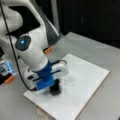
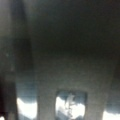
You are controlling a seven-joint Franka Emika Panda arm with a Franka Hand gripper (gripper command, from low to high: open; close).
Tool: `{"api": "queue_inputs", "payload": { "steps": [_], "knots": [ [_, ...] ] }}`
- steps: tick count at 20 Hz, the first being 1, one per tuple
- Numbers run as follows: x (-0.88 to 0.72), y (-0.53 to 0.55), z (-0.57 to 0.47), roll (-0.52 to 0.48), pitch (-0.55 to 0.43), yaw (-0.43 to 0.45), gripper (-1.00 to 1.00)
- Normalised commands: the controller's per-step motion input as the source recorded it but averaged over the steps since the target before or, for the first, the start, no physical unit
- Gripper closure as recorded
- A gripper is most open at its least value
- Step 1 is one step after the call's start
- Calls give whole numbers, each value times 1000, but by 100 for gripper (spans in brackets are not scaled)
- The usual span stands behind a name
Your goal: Erasing curve lines
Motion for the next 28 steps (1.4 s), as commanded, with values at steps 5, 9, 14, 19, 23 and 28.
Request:
{"api": "queue_inputs", "payload": {
  "steps": [5,9,14,19,23,28],
  "knots": [
    [-292,77,-144,-112,-114,-83,100],
    [-280,147,-163,-117,-127,-76,100],
    [-153,271,-252,-78,-160,-78,100],
    [-60,338,-369,-21,-171,-98,100],
    [51,314,-468,40,-153,-129,100],
    [173,274,-551,108,-133,-146,100]
  ]
}}
